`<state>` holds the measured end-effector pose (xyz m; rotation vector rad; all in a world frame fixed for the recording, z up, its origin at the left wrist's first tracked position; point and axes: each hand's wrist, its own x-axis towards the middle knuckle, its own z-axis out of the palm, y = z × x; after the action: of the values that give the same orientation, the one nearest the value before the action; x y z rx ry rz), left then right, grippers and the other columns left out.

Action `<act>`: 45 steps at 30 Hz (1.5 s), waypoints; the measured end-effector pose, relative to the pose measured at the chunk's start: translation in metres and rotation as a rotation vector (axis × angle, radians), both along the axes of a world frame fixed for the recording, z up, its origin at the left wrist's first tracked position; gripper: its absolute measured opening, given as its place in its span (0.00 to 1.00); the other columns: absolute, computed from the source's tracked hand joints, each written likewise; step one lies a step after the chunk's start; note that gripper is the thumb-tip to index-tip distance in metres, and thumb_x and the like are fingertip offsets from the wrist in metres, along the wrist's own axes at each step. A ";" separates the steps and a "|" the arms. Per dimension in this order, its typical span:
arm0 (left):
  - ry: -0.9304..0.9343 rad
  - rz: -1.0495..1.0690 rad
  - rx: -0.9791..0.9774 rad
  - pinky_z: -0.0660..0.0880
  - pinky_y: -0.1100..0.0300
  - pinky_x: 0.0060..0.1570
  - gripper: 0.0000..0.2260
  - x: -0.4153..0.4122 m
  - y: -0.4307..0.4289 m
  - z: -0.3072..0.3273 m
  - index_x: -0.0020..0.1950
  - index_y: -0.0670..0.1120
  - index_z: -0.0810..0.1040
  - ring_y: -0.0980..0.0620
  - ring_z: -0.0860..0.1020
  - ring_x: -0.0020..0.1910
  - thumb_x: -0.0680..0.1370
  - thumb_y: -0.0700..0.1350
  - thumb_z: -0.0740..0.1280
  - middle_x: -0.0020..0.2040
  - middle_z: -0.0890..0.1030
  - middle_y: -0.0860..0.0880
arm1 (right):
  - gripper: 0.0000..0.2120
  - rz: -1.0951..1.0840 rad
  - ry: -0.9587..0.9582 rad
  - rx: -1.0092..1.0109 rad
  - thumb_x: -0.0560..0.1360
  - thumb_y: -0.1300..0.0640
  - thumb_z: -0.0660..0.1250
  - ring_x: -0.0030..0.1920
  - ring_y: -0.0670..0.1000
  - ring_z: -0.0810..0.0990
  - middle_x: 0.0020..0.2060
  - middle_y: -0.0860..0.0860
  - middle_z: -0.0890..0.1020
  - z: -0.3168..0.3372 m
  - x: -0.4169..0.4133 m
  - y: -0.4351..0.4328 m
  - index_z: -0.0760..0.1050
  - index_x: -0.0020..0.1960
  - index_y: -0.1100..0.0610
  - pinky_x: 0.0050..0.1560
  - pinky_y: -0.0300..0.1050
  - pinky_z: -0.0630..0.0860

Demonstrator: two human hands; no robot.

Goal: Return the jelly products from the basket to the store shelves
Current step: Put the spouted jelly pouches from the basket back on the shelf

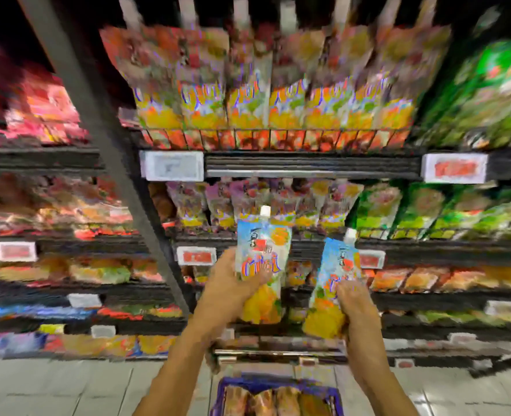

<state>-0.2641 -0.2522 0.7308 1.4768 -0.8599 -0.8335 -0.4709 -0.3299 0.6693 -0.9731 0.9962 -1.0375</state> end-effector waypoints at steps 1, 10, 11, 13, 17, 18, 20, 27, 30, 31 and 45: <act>-0.032 0.016 -0.037 0.79 0.54 0.52 0.18 0.003 0.001 0.017 0.54 0.52 0.79 0.51 0.83 0.51 0.66 0.52 0.77 0.50 0.86 0.53 | 0.08 0.017 0.019 -0.061 0.77 0.55 0.66 0.45 0.45 0.83 0.47 0.45 0.84 0.017 0.002 -0.006 0.79 0.55 0.48 0.41 0.49 0.83; -0.163 0.102 -0.316 0.81 0.61 0.45 0.20 0.013 0.003 0.135 0.55 0.50 0.78 0.56 0.85 0.46 0.65 0.43 0.80 0.47 0.86 0.55 | 0.16 0.115 -0.051 -0.448 0.77 0.67 0.64 0.44 0.44 0.85 0.46 0.46 0.87 0.158 0.015 -0.024 0.75 0.60 0.50 0.40 0.39 0.82; -0.167 0.098 -0.338 0.82 0.59 0.45 0.22 0.012 0.004 0.148 0.55 0.52 0.78 0.55 0.85 0.47 0.64 0.48 0.79 0.48 0.86 0.55 | 0.16 0.135 -0.073 -0.484 0.77 0.64 0.66 0.49 0.46 0.85 0.50 0.48 0.86 0.171 0.015 -0.025 0.74 0.62 0.50 0.44 0.41 0.82; -0.188 0.098 -0.390 0.82 0.61 0.44 0.23 0.011 0.004 0.171 0.55 0.54 0.77 0.56 0.85 0.47 0.62 0.52 0.78 0.48 0.86 0.57 | 0.18 0.154 -0.107 -0.554 0.75 0.60 0.68 0.54 0.46 0.84 0.54 0.47 0.85 0.193 0.013 -0.027 0.73 0.63 0.47 0.47 0.40 0.82; -0.244 0.095 -0.475 0.82 0.61 0.41 0.23 0.008 0.002 0.213 0.54 0.55 0.78 0.55 0.85 0.46 0.61 0.53 0.79 0.48 0.86 0.57 | 0.24 0.149 -0.108 -0.661 0.70 0.53 0.71 0.56 0.47 0.83 0.57 0.46 0.83 0.231 0.007 -0.033 0.71 0.65 0.45 0.48 0.42 0.82; -0.267 0.098 -0.491 0.82 0.61 0.41 0.24 0.007 0.001 0.223 0.54 0.55 0.78 0.56 0.85 0.46 0.60 0.54 0.79 0.48 0.86 0.57 | 0.24 0.154 -0.115 -0.683 0.70 0.53 0.71 0.56 0.48 0.83 0.57 0.47 0.84 0.240 0.005 -0.035 0.71 0.65 0.44 0.47 0.42 0.82; -0.307 0.113 -0.530 0.82 0.62 0.39 0.24 0.004 -0.002 0.246 0.54 0.55 0.79 0.57 0.85 0.45 0.60 0.55 0.79 0.47 0.86 0.57 | 0.23 0.140 -0.119 -0.743 0.70 0.52 0.71 0.51 0.46 0.85 0.54 0.47 0.85 0.259 0.002 -0.041 0.72 0.64 0.45 0.42 0.40 0.82; -0.349 0.105 -0.679 0.82 0.61 0.37 0.15 -0.013 -0.028 0.341 0.51 0.52 0.80 0.55 0.85 0.41 0.67 0.47 0.79 0.43 0.87 0.54 | 0.13 0.030 -0.181 -0.956 0.72 0.55 0.73 0.41 0.47 0.79 0.43 0.45 0.83 0.341 0.000 -0.063 0.76 0.51 0.40 0.39 0.45 0.82; -0.427 0.157 -0.760 0.80 0.67 0.40 0.15 -0.022 -0.048 0.381 0.51 0.51 0.77 0.62 0.84 0.41 0.69 0.44 0.78 0.43 0.85 0.56 | 0.13 -0.068 -0.162 -1.043 0.73 0.55 0.74 0.43 0.43 0.79 0.43 0.40 0.82 0.370 -0.001 -0.070 0.77 0.51 0.39 0.45 0.45 0.79; -0.459 0.179 -0.788 0.80 0.67 0.42 0.17 -0.024 -0.056 0.394 0.53 0.50 0.77 0.62 0.83 0.43 0.68 0.43 0.79 0.46 0.84 0.55 | 0.14 -0.090 -0.152 -1.058 0.72 0.53 0.75 0.46 0.43 0.81 0.46 0.40 0.83 0.377 -0.002 -0.073 0.77 0.53 0.39 0.48 0.43 0.78; -0.733 0.461 -0.575 0.79 0.46 0.52 0.29 -0.025 -0.146 0.415 0.56 0.48 0.76 0.48 0.81 0.53 0.61 0.60 0.80 0.52 0.84 0.50 | 0.16 -0.099 -0.072 -1.008 0.72 0.54 0.75 0.51 0.40 0.82 0.49 0.37 0.84 0.395 -0.031 -0.097 0.77 0.55 0.40 0.46 0.40 0.80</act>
<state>-0.2893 -0.3982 1.1459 1.3637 -1.1046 0.3226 -0.5017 -0.4272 1.0644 -1.6793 0.4157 -1.6958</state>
